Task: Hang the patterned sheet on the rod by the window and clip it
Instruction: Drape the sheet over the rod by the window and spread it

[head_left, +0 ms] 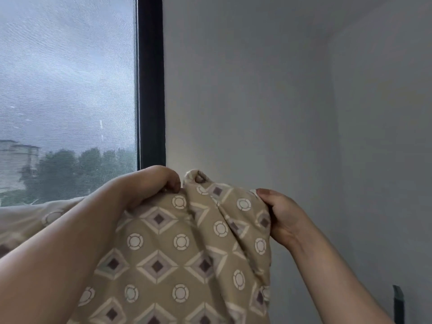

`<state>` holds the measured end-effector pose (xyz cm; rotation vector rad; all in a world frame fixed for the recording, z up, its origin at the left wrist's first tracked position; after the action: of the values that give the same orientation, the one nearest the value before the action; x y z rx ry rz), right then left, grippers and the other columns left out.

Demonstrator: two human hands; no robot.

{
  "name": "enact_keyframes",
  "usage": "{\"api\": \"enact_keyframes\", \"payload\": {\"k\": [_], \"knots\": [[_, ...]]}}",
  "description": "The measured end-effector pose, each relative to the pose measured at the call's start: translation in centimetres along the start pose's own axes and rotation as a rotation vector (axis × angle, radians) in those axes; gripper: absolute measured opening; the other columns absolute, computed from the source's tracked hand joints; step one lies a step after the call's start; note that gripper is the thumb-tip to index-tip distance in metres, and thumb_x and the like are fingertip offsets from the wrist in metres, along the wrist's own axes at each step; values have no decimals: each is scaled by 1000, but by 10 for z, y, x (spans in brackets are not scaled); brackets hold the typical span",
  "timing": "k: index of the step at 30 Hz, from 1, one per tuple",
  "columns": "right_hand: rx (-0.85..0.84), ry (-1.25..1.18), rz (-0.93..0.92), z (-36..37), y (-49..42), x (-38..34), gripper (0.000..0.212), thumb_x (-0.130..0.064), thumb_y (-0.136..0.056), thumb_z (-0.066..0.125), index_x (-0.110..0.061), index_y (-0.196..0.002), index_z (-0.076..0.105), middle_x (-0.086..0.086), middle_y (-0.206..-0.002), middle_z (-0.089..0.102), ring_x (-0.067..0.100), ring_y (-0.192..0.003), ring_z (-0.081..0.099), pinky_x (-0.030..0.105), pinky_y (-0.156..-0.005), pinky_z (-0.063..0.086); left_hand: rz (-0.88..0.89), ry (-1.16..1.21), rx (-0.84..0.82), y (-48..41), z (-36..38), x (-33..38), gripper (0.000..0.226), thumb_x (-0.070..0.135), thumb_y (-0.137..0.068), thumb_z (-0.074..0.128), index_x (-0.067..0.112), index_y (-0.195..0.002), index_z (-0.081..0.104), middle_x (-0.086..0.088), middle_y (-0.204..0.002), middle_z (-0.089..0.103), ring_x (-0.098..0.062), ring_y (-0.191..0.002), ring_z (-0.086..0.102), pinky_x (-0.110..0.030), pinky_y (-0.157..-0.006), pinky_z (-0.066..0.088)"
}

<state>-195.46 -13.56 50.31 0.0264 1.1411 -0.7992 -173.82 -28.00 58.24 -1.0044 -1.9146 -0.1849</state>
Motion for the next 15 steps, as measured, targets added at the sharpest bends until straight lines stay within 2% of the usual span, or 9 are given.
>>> {"api": "enact_keyframes", "payload": {"k": [3, 5, 6, 7, 9, 11, 12, 13, 15], "knots": [[41, -120, 81, -21, 8, 11, 25, -11, -96, 48, 4, -96, 69, 21, -90, 72, 31, -79, 70, 42, -73, 59, -13, -154, -11, -1, 0, 2, 22, 13, -53, 54, 14, -75, 58, -12, -70, 55, -25, -63, 51, -27, -54, 42], [56, -232, 108, -41, 11, 17, 33, -11, -93, 48, 4, -81, 74, 21, -85, 73, 30, -74, 73, 44, -67, 61, -9, -234, 5, -4, -2, 0, 9, 13, -70, 59, 12, -78, 54, -10, -71, 55, -23, -61, 51, -26, -52, 41], [78, -274, 111, -52, 14, 20, 34, -10, -91, 48, 3, -71, 73, 20, -78, 72, 29, -68, 73, 44, -64, 61, 12, -275, 26, -7, -4, -2, 10, 17, -78, 62, 11, -79, 54, -7, -74, 59, -22, -62, 54, -27, -55, 43], [115, -303, 118, -63, 18, 23, 35, -9, -90, 49, 3, -65, 72, 19, -75, 72, 28, -65, 72, 44, -66, 60, 40, -319, 46, -9, -5, -4, 14, 24, -84, 65, 13, -83, 58, -4, -81, 63, -21, -68, 59, -29, -61, 48], [164, -362, 143, -84, 26, 35, 36, -7, -90, 50, 3, -61, 69, 19, -76, 70, 31, -68, 71, 49, -83, 56, 96, -428, 40, -9, -3, -5, 18, 39, -87, 65, 22, -90, 66, -1, -91, 69, -18, -84, 66, -33, -77, 54], [152, -317, 163, -98, 33, 46, 13, -4, -81, 56, 3, -75, 65, 21, -83, 67, 34, -79, 67, 54, -96, 48, 141, -586, 35, -10, 5, -3, 26, 43, -91, 60, 19, -89, 69, 0, -88, 70, -17, -86, 66, -32, -82, 53], [139, -255, 185, -102, 33, 51, 16, -4, -78, 58, 5, -89, 65, 23, -91, 67, 36, -86, 65, 57, -101, 44, 160, -658, 60, -10, 9, -2, 31, 45, -91, 58, 17, -85, 69, -1, -86, 70, -17, -84, 66, -31, -81, 52], [97, -169, 243, -104, 31, 55, 27, -5, -81, 57, 9, -102, 65, 27, -100, 67, 39, -93, 64, 57, -105, 41, 164, -706, 89, -9, 11, -2, 35, 47, -91, 56, 16, -82, 69, -1, -83, 69, -17, -83, 65, -31, -80, 51], [-5, -6, 420, -94, 29, 62, 38, -18, -93, 53, 9, -119, 65, 27, -115, 66, 39, -101, 65, 53, -106, 42, 152, -748, 116, -10, 11, -3, 41, 51, -91, 55, 14, -79, 69, -3, -81, 69, -19, -81, 65, -31, -79, 51]]}}
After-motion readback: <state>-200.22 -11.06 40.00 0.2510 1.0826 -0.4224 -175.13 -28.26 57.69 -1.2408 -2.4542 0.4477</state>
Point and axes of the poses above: each hand's wrist, its own y-axis away from the middle knuckle, its own z-axis out of the palm, x = y × z, the point moved 2 cm from there along -y, towards the middle knuckle
